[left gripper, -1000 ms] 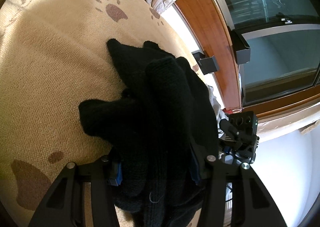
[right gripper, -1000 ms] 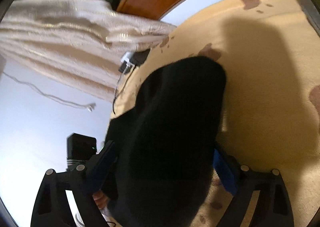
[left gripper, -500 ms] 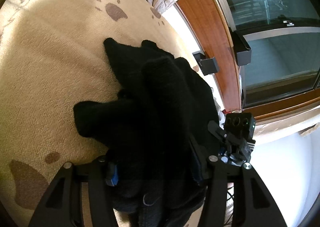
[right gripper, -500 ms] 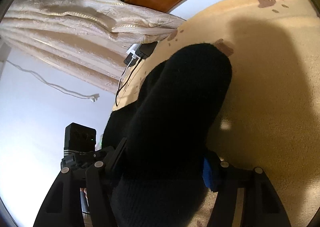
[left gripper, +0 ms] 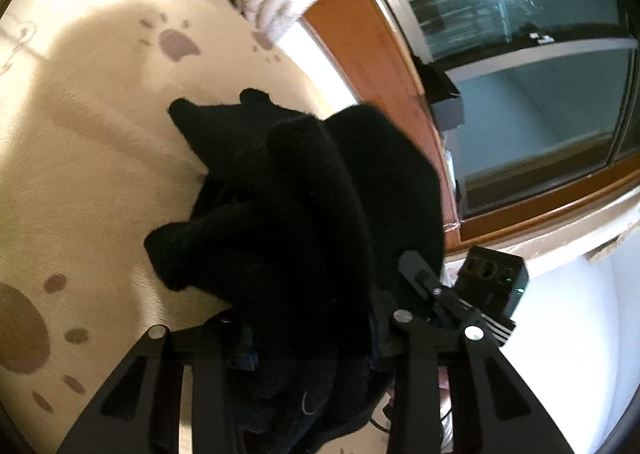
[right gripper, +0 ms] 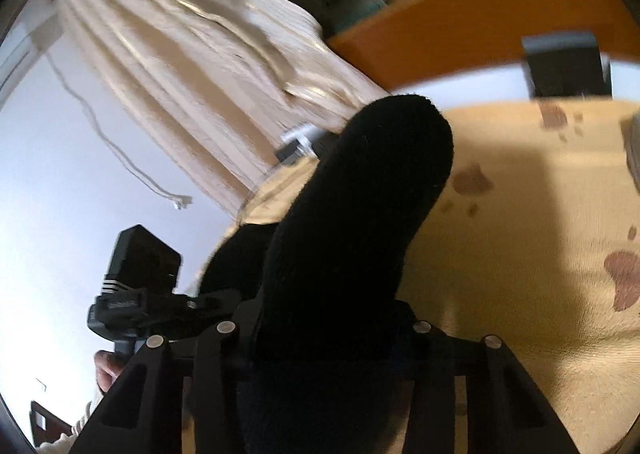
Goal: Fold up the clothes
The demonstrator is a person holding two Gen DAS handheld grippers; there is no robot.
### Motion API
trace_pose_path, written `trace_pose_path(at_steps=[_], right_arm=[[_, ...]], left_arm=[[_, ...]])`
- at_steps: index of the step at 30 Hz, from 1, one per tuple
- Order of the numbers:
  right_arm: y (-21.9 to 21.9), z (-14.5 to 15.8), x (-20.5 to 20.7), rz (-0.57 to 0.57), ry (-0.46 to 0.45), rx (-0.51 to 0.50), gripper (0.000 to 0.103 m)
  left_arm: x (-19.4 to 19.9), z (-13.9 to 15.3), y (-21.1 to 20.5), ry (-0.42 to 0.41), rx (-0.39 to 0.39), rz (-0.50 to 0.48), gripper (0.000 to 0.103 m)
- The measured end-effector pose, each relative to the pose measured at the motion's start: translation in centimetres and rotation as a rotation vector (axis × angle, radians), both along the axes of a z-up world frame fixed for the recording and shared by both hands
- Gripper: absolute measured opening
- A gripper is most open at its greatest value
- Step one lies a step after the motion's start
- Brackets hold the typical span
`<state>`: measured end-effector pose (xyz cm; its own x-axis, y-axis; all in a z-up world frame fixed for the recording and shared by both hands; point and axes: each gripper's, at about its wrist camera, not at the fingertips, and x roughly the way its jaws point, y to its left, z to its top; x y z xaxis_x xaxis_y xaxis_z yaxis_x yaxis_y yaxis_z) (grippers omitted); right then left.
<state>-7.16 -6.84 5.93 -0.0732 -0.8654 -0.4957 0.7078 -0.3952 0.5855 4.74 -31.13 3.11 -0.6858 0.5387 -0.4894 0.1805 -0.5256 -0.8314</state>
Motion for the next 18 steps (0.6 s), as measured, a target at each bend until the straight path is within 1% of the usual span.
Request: trace_pose_path(at_steps=[3,9,14,18], right_arm=[[0.6,1.5,1.1,-0.001,0.047,-0.023,0.046],[2.2,4.0,2.2,0.011,0.06,-0.072,0.045],[1.6,6.5,4.4,0.072,0.061,-0.127,0.045],[-1.2,8.1,7.6,0.161,0.052,-0.171,0.045]], left_arm=[[0.7,0.9,0.0,0.029,0.013,0.009,0.039],[3.0,3.8,0.1,0.095,0.018,0.028,0.039],[7.5,7.5,-0.7,0.153,-0.018,0.069,0.039],[12.9,10.6,-2.3,0.18,-0.07,0.138,0.039]])
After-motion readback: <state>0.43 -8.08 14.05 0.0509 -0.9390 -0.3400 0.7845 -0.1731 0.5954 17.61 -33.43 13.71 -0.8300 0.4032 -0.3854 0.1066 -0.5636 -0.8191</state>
